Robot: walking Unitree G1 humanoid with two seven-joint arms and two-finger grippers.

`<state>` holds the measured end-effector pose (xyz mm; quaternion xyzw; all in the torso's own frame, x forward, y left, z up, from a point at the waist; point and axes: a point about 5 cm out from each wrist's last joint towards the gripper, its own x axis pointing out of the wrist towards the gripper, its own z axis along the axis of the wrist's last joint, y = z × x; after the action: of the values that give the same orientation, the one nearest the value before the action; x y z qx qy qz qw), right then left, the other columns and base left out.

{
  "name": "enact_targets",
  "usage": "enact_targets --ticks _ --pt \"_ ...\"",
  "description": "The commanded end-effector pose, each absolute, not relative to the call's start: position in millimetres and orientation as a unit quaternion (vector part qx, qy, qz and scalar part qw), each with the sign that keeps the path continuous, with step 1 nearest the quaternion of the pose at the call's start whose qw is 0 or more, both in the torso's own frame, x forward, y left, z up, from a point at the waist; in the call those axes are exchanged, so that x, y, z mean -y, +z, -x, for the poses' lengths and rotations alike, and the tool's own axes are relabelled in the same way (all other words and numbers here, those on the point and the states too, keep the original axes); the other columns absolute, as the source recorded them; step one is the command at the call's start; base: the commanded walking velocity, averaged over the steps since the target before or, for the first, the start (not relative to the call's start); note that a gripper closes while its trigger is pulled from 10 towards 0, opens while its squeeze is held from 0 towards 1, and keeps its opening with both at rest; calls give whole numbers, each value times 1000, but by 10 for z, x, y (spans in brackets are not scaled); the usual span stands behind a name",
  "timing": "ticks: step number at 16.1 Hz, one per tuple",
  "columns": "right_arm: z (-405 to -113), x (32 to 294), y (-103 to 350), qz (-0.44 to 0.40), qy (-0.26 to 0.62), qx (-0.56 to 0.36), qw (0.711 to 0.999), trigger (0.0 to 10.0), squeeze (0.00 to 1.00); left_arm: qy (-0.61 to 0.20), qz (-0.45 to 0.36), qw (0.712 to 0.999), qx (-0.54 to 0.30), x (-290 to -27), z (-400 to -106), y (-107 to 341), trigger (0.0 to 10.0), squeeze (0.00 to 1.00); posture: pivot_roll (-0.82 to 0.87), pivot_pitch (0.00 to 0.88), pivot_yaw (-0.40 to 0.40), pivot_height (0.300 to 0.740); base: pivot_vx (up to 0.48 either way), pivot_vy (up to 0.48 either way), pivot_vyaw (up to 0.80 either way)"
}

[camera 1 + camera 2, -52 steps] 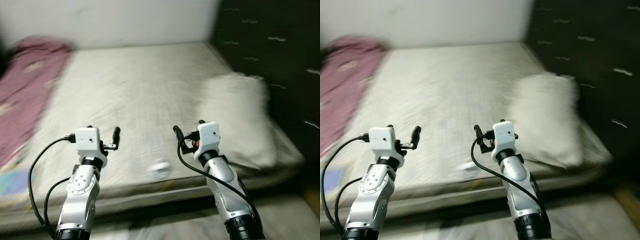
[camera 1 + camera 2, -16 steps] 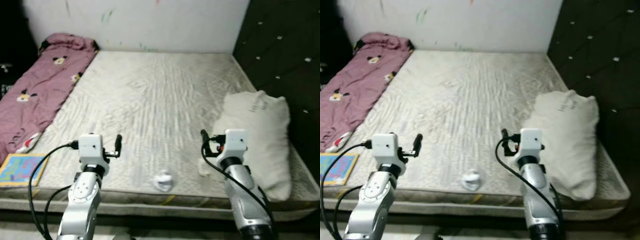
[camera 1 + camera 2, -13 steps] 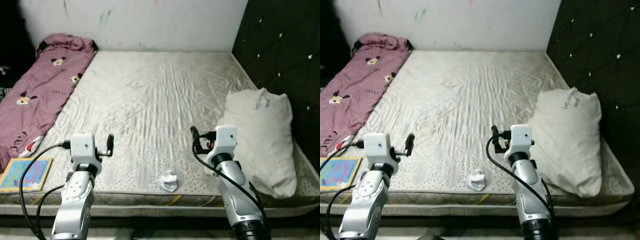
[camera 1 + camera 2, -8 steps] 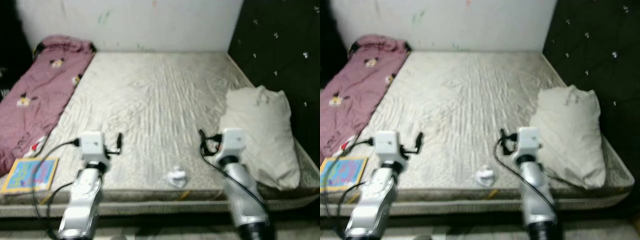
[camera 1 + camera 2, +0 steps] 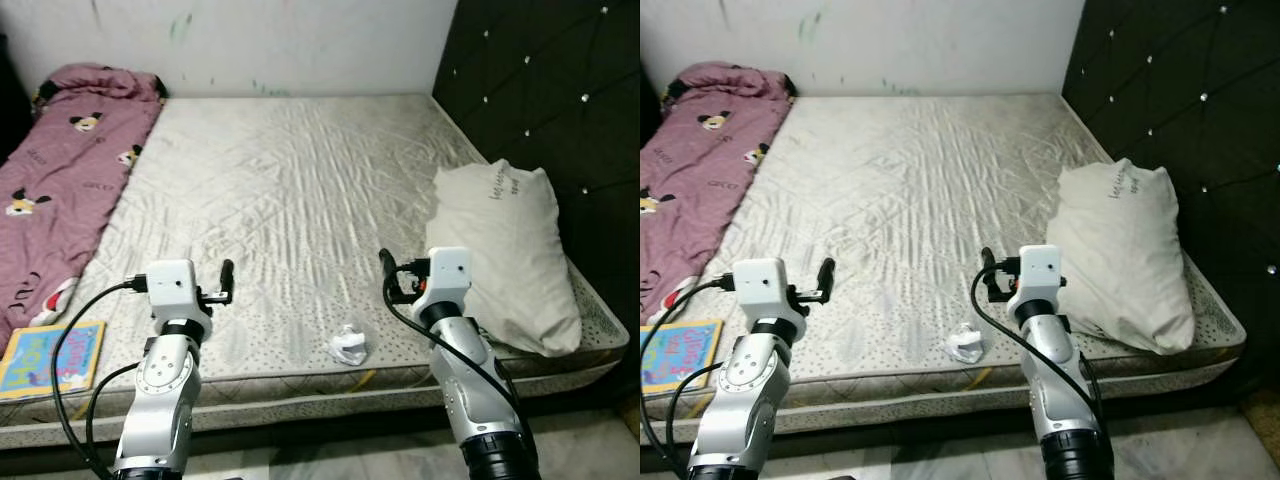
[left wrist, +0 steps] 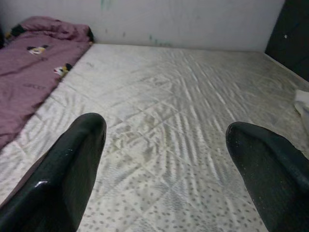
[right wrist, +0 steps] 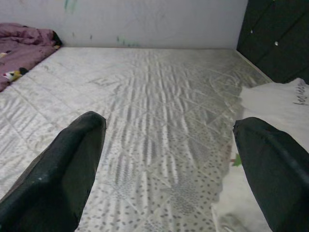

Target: Clean up the room

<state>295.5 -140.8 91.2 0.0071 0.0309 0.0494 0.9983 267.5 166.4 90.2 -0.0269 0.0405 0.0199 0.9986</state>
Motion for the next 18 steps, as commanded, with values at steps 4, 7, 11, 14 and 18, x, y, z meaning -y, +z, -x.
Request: enact_targets --ticks 4,7,11,14,18 --pt "-2958 1415 907 -3 51 -29 998 10000 0 1 43 998 -40 -1650 -2660 893 10000 0 48 0 -9 740 0 0 0" --pt "-2983 1418 899 -1 49 -29 998 10000 0 -9 41 998 -39 -1618 -2691 889 10000 0 55 0 -9 740 178 0 0" --pt "-3061 1431 978 7 43 -15 999 10000 0 -16 35 999 -36 -1647 -2729 924 10000 0 48 0 0 740 274 0 0" --pt "-3027 1483 954 10 37 -17 999 10000 0 -28 43 998 -28 -1586 -2747 966 10000 0 42 0 5 740 344 0 0" --pt "-3016 1484 937 10 35 -18 999 10000 0 -35 46 998 -32 -1559 -2730 946 10000 0 40 0 8 740 339 0 0"
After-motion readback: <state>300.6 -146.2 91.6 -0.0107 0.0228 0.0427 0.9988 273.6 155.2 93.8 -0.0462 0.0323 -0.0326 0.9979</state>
